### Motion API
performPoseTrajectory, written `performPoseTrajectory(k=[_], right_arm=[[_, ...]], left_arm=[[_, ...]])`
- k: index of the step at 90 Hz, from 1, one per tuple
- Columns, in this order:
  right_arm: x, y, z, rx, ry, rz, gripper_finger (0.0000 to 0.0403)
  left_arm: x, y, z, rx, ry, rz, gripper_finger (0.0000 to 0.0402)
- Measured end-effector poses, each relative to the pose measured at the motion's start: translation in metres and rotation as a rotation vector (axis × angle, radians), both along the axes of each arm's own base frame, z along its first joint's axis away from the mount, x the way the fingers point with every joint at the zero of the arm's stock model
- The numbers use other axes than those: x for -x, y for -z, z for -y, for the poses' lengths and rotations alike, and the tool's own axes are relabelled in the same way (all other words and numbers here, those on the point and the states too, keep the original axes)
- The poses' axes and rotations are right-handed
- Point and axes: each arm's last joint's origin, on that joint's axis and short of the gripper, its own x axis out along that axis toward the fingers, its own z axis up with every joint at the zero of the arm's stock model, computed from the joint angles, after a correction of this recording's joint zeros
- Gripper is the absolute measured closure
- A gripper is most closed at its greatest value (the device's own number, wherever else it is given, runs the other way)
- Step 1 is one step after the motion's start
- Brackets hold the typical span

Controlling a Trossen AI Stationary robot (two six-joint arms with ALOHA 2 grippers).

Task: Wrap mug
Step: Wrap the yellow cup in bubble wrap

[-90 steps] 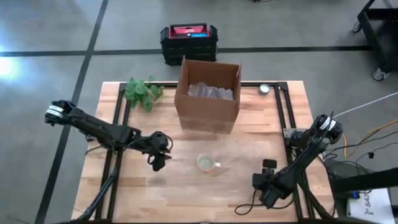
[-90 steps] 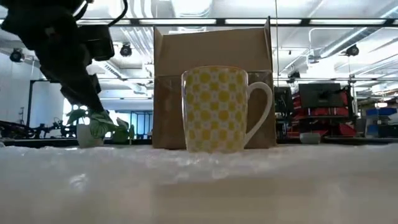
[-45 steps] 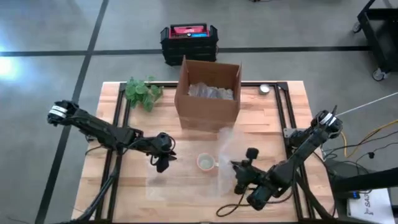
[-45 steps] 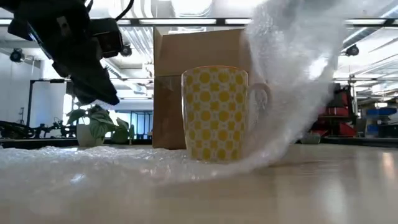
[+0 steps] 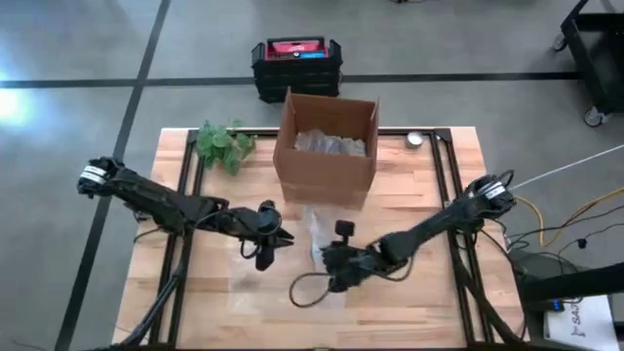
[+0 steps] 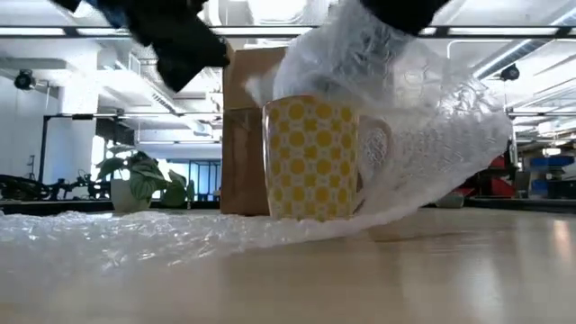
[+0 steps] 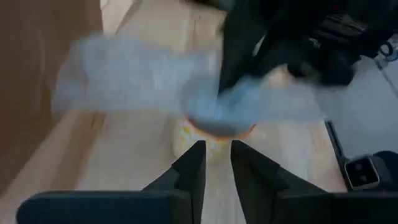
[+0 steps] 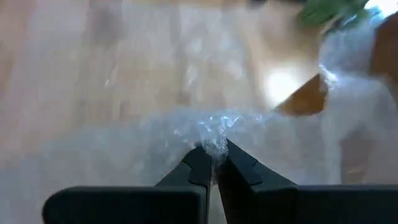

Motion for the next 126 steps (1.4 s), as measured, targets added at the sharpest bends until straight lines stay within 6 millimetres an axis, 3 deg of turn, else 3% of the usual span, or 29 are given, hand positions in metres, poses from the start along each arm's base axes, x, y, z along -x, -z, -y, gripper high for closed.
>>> performPoseTrajectory(k=[9,38,53,77,85,98,117,126], right_arm=[[-0.003,0.007,0.001,-0.015,0.003,-0.015,0.0400],[-0.001,0.003,0.002,-0.017,-0.011,-0.028,0.0400],[-0.001,-0.012,0.002,-0.012,-0.038,-0.147,0.0400],[0.000,-0.072,0.002,0.028,-0.012,-0.228,0.0400],[0.005,-0.077,0.009,0.072,0.017,-0.251,0.0400],[0.012,-0.075,0.031,0.130,0.125,-0.281,0.0400],[0.010,-0.033,0.054,0.075,0.157,-0.299,0.0400],[0.007,-0.025,0.054,0.004,0.109,-0.269,0.0400]], left_arm=[[-0.018,0.009,0.005,-0.038,0.014,-0.045,0.0341],[-0.083,0.035,0.024,-0.118,0.055,-0.135,0.0343],[-0.091,0.042,0.026,-0.121,0.051,-0.180,0.0343],[-0.089,0.046,0.025,-0.128,0.048,-0.201,0.0343],[-0.088,0.046,0.026,-0.128,0.051,-0.202,0.0343],[-0.088,0.046,0.027,-0.128,0.053,-0.202,0.0343],[-0.088,0.046,0.027,-0.128,0.055,-0.199,0.0343],[-0.088,0.046,0.027,-0.127,0.056,-0.198,0.0343]])
